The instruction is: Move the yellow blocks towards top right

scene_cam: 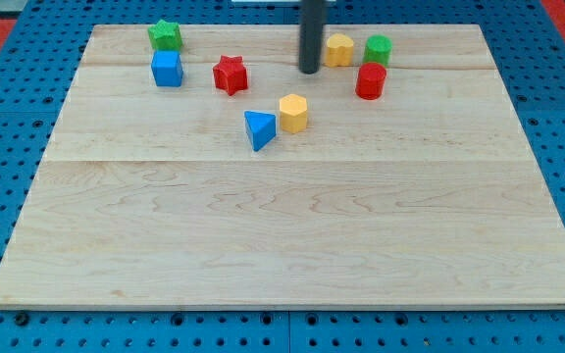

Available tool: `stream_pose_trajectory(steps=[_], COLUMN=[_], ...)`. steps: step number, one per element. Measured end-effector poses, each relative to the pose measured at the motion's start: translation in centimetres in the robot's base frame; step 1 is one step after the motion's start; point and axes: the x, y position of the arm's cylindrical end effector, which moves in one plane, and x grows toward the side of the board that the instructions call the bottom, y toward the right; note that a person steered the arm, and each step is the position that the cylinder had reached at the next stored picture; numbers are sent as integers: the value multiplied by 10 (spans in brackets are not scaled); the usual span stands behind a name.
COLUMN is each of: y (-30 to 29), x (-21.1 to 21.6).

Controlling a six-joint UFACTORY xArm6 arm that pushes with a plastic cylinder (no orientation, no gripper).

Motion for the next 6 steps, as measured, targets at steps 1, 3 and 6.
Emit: stream_pose_trajectory(steps=[1, 3, 6], y=[9, 102, -18], x=[-30, -42, 80])
